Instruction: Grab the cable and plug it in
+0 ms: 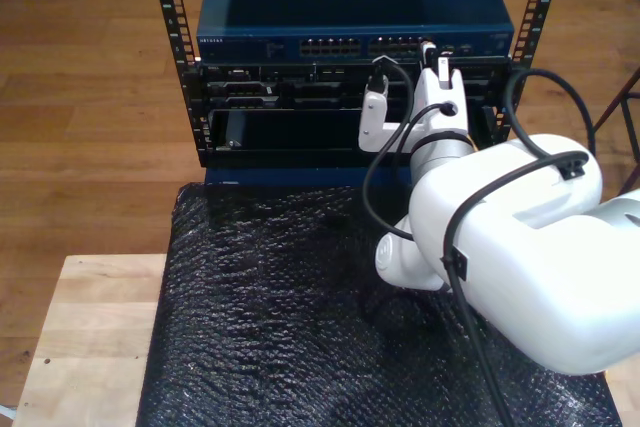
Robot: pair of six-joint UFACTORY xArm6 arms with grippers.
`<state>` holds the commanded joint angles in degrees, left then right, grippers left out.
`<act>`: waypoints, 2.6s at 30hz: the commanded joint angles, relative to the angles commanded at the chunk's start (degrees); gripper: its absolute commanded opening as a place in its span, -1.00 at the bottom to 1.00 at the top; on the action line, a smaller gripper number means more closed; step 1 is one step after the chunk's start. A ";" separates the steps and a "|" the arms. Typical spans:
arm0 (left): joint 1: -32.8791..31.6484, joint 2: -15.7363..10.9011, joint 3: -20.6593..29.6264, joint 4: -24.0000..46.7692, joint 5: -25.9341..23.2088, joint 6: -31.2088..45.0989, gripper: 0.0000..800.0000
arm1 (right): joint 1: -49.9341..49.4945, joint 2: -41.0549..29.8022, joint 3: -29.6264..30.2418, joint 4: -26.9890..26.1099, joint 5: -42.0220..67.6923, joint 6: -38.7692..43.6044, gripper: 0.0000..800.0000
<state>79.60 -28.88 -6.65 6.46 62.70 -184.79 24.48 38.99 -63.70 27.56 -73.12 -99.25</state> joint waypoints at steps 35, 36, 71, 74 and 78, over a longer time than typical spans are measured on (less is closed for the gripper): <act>0.00 0.00 0.00 0.00 0.00 0.00 1.00 | -0.09 1.67 -2.73 0.00 -0.18 0.00 -1.00; 0.00 0.00 0.00 0.00 0.00 0.00 1.00 | -0.09 1.76 -2.81 0.00 -0.09 0.00 -1.00; 0.00 0.00 0.00 0.00 0.00 0.00 1.00 | -0.44 2.11 -2.46 -0.09 -0.26 0.26 -1.00; 0.00 0.00 0.00 0.00 0.00 0.00 1.00 | -0.44 2.11 -2.46 -0.09 -0.26 0.18 -1.00; 0.00 0.00 0.00 0.00 0.00 0.00 1.00 | -0.44 2.02 -2.55 -0.09 -0.26 0.18 -1.00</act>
<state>79.60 -28.88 -6.65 6.46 62.70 -184.79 24.04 41.01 -66.25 27.47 -73.38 -99.08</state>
